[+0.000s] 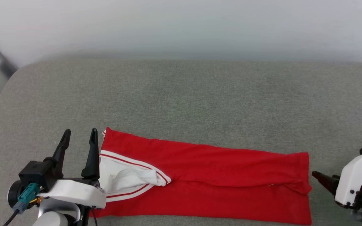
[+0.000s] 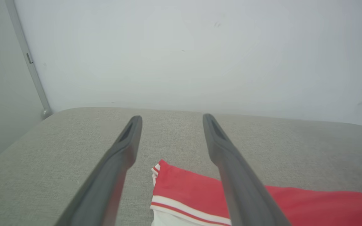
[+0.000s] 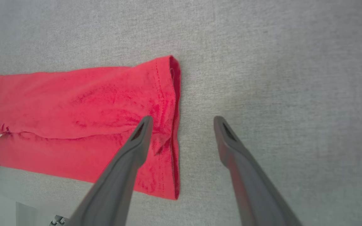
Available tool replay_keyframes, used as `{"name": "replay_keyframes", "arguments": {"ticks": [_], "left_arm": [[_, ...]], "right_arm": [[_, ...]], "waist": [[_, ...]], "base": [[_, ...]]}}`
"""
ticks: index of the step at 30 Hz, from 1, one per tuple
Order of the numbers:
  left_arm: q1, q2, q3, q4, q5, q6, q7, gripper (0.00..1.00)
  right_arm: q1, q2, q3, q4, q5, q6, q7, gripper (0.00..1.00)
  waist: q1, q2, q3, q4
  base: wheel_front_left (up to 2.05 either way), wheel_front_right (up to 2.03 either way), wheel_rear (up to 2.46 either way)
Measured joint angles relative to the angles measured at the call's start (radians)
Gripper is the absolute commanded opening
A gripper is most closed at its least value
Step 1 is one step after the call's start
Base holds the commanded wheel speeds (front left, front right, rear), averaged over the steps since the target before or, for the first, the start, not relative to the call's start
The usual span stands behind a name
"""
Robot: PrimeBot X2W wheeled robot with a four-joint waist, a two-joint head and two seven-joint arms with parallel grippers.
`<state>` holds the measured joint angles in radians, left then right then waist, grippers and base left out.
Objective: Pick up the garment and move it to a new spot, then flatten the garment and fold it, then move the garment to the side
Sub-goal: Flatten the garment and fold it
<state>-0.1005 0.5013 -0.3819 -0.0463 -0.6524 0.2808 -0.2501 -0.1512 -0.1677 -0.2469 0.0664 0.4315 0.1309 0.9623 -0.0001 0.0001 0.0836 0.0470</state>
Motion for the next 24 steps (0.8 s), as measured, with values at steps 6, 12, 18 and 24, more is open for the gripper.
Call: {"name": "replay_keyframes", "arguments": {"ticks": [6, 12, 18, 24], "left_arm": [[-0.022, -0.023, 0.0, -0.011, 0.046, -0.014, -0.008, 1.0], [-0.033, -0.042, 0.004, -0.005, 0.069, -0.026, -0.01, 1.0], [-0.031, -0.042, 0.014, 0.0, 0.086, -0.027, -0.01, 1.0], [-0.015, -0.028, 0.014, 0.017, 0.09, -0.021, -0.003, 1.0]], "right_arm": [[-0.035, 0.038, -0.009, 0.091, -0.012, 0.0, 0.047, 1.0], [-0.053, 0.046, -0.005, 0.163, -0.01, 0.0, 0.089, 1.0], [-0.073, 0.044, 0.01, 0.197, 0.002, 0.0, 0.1, 0.0], [-0.081, 0.037, 0.052, 0.217, 0.018, 0.0, 0.084, 0.0]], "waist": [[0.0001, 0.0, 0.057, 0.046], [0.0001, 0.0, 0.102, 0.083], [0.0002, 0.0, 0.098, 0.077], [0.0002, 0.0, 0.062, 0.061]], "base": [[0.0, 0.0, 0.0], [0.0, 0.0, 0.0], [0.0, 0.0, 0.0], [0.0, 0.0, 0.0]]}}
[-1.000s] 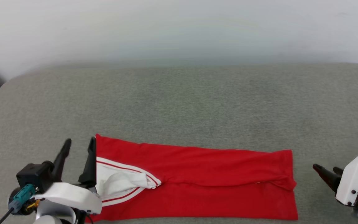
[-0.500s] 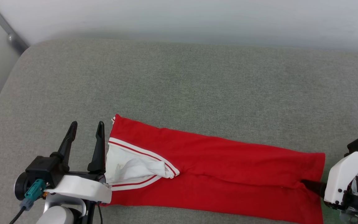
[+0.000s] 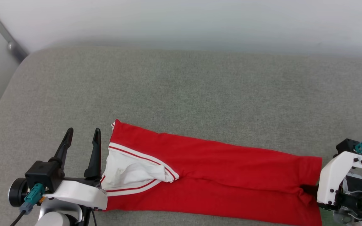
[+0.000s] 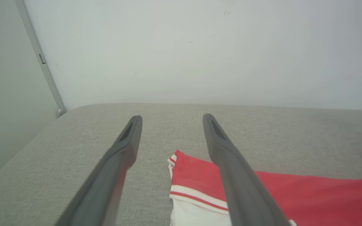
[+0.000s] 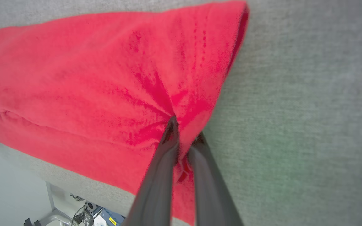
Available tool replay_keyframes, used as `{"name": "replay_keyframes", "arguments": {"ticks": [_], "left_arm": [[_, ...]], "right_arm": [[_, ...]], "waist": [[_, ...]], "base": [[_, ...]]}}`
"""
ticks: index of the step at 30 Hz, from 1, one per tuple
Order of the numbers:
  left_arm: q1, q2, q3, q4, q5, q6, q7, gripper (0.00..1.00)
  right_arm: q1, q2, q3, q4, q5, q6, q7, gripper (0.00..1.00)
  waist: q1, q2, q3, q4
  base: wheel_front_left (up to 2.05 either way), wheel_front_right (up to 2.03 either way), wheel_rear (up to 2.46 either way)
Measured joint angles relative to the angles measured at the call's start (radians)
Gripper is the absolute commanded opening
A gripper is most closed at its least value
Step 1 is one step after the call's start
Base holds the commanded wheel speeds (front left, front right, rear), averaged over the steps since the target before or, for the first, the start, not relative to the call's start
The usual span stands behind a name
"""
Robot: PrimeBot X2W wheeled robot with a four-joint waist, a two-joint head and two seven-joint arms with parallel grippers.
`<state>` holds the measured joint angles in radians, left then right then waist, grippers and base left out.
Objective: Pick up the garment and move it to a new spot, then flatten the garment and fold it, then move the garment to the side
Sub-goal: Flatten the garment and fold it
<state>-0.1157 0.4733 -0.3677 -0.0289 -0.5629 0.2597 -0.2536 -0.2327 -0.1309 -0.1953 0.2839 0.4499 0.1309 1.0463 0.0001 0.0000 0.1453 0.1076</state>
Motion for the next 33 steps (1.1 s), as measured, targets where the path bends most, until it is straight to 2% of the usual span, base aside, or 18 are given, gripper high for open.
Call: {"name": "replay_keyframes", "arguments": {"ticks": [11, 18, 23, 27, 31, 33], "left_arm": [[0.059, 0.025, -0.015, 0.002, 0.013, 0.023, 0.022, 1.0], [0.091, 0.024, -0.033, -0.005, 0.013, 0.031, 0.029, 1.0], [0.092, 0.024, -0.04, -0.007, 0.013, 0.031, 0.029, 1.0], [0.095, 0.023, -0.043, -0.007, 0.013, 0.032, 0.029, 1.0], [0.097, 0.023, -0.043, -0.009, 0.012, 0.036, 0.03, 1.0], [0.096, 0.023, -0.043, -0.011, 0.012, 0.037, 0.031, 1.0]], "right_arm": [[-0.012, -0.074, 0.025, -0.052, 0.027, 0.0, 0.0, 0.0], [0.031, -0.127, -0.117, -0.144, -0.025, 0.0, 0.06, 0.0], [0.033, -0.129, -0.224, -0.204, -0.058, 0.0, 0.113, 0.0], [0.033, -0.082, -0.241, -0.222, -0.043, 0.0, 0.156, 0.0], [0.021, 0.023, -0.238, -0.2, 0.04, 0.0, 0.196, 0.0], [0.003, 0.056, -0.221, -0.174, 0.094, 0.0, 0.208, 0.0]], "waist": [[0.0, 0.0, -0.098, -0.042], [0.0, 0.0, -0.136, -0.081], [0.0, 0.0, -0.145, -0.096], [0.0, 0.0, -0.152, -0.101], [0.0, 0.0, -0.151, -0.105], [0.0, 0.0, -0.146, -0.104]], "base": [[0.0, 0.0, 0.0], [0.0, 0.0, 0.0], [0.0, 0.0, 0.0], [0.0, 0.0, 0.0], [0.0, 0.0, 0.0], [0.0, 0.0, 0.0]]}}
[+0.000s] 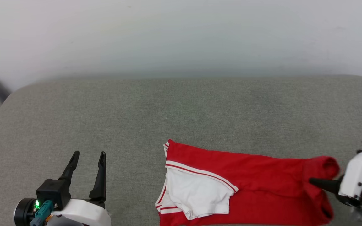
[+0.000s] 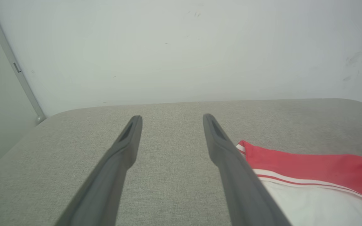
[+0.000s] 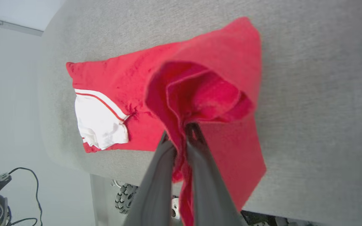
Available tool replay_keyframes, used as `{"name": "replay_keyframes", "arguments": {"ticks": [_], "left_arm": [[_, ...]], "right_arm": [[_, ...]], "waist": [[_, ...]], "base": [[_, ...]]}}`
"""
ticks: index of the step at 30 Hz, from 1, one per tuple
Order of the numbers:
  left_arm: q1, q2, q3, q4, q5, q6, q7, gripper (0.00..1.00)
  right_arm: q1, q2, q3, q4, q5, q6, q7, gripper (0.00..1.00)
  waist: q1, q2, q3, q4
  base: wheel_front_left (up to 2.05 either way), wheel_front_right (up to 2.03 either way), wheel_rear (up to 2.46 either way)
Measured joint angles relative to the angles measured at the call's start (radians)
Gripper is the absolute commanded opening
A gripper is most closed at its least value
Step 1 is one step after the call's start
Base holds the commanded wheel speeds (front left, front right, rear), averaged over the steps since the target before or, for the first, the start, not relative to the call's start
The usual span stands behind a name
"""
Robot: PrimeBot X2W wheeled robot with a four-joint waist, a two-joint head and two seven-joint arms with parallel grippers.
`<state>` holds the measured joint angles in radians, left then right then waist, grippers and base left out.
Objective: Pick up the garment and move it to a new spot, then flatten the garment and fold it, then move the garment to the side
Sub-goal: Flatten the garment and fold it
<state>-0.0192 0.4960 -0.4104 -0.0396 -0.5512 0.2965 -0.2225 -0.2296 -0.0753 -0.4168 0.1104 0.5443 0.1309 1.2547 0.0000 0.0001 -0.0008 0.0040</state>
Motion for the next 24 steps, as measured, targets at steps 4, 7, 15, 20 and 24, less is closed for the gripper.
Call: {"name": "replay_keyframes", "arguments": {"ticks": [4, 7, 15, 20, 24], "left_arm": [[-0.015, -0.002, -0.002, -0.005, 0.0, -0.001, 0.001, 1.0], [-0.035, -0.006, -0.008, -0.004, 0.001, -0.004, 0.004, 1.0], [-0.074, -0.031, -0.042, 0.03, 0.002, -0.029, 0.009, 1.0], [-0.102, -0.048, -0.057, 0.051, 0.003, -0.043, 0.006, 1.0], [-0.125, -0.06, -0.058, 0.073, 0.003, -0.054, -0.004, 1.0]], "right_arm": [[-0.027, 0.02, 0.064, 0.055, 0.11, 0.0, -0.003, 0.0], [-0.059, 0.021, 0.168, 0.141, 0.247, 0.0, -0.059, 0.0], [-0.135, 0.023, 0.523, 0.321, 0.487, 0.0, -0.288, 0.0], [-0.196, 0.024, 0.681, 0.39, 0.544, 0.0, -0.413, 0.0], [-0.243, 0.024, 0.784, 0.446, 0.541, 0.0, -0.508, 0.0]], "waist": [[0.0, 0.0, 0.021, 0.007], [0.0, 0.0, 0.037, 0.019], [0.0, 0.0, 0.048, 0.066], [0.0, 0.0, 0.062, 0.1], [0.0, 0.0, 0.086, 0.119]], "base": [[0.0, 0.0, 0.0], [0.0, 0.0, 0.0], [0.0, 0.0, 0.0], [0.0, 0.0, 0.0], [0.0, 0.0, 0.0]]}}
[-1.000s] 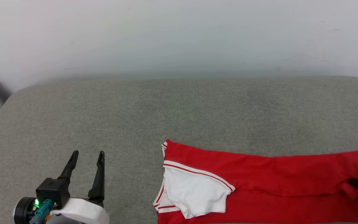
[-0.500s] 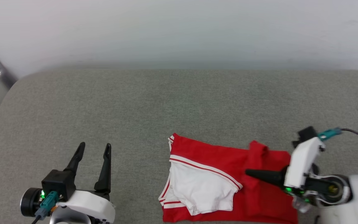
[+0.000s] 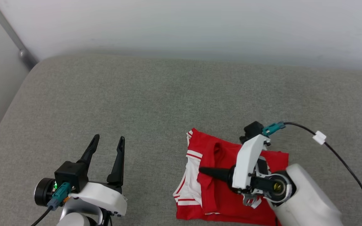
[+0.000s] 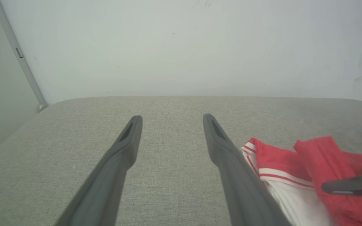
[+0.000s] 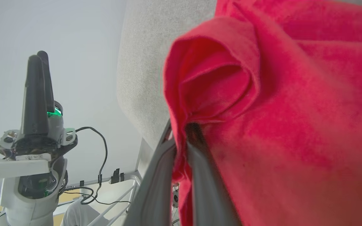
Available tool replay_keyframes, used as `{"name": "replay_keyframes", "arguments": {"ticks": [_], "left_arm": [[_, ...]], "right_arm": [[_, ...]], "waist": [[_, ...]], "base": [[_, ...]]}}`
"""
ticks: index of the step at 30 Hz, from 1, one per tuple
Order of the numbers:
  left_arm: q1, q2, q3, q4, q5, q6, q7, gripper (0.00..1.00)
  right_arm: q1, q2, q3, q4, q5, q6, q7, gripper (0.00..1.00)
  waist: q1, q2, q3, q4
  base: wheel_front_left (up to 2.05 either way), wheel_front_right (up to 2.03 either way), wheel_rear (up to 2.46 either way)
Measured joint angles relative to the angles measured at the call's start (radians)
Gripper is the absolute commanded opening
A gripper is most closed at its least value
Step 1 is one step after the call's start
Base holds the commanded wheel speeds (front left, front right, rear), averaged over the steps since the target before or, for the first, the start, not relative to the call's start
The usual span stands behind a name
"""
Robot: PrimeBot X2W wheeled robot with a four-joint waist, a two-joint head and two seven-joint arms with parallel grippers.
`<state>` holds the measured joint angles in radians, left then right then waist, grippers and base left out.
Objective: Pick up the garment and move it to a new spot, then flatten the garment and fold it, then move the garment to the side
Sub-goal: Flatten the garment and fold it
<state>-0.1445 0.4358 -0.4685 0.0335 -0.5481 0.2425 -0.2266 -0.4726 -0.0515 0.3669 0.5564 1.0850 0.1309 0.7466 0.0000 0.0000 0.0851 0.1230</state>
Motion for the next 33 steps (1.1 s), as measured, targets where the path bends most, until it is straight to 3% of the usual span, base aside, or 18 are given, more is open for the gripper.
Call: {"name": "replay_keyframes", "arguments": {"ticks": [3, 7, 12, 18, 22, 27, 33], "left_arm": [[-0.007, -0.006, 0.002, 0.013, 0.0, -0.005, -0.007, 1.0], [-0.008, -0.014, 0.013, 0.028, -0.002, -0.012, -0.017, 1.0], [-0.006, -0.014, 0.021, 0.045, -0.002, -0.017, -0.024, 1.0], [-0.001, -0.013, 0.028, 0.058, -0.008, -0.022, -0.028, 1.0], [0.02, -0.01, 0.038, 0.064, -0.011, -0.021, -0.029, 1.0], [0.048, -0.007, 0.051, 0.067, -0.019, -0.012, -0.031, 1.0], [0.086, 0.0, 0.071, 0.063, -0.02, 0.004, -0.032, 1.0]], "right_arm": [[-0.013, 0.0, 0.069, 0.041, -0.003, 0.0, -0.04, 1.0], [-0.042, 0.001, 0.135, 0.057, -0.015, 0.0, -0.088, 1.0], [-0.076, -0.014, 0.211, -0.024, -0.046, 0.0, -0.156, 1.0], [-0.086, -0.165, 0.27, -0.114, -0.296, 0.0, -0.384, 1.0], [-0.033, -0.227, 0.194, -0.111, -0.454, 0.0, -0.522, 1.0], [0.095, -0.267, 0.016, -0.129, -0.597, 0.0, -0.643, 1.0], [0.249, -0.267, -0.191, -0.262, -0.694, 0.0, -0.736, 1.0]], "waist": [[0.0, 0.0, 0.013, 0.009], [0.0, 0.0, 0.019, 0.008], [0.0, 0.0, 0.006, -0.012], [0.0, 0.0, -0.021, -0.037], [0.0, 0.0, -0.044, -0.059], [0.0, 0.0, -0.079, -0.09], [-0.0001, 0.0, -0.107, -0.13]], "base": [[0.0, 0.0, 0.0], [0.0, 0.0, 0.0], [0.0, 0.0, 0.0], [0.0, 0.0, 0.0], [0.0, 0.0, 0.0], [0.0, 0.0, 0.0], [0.0, 0.0, 0.0]]}}
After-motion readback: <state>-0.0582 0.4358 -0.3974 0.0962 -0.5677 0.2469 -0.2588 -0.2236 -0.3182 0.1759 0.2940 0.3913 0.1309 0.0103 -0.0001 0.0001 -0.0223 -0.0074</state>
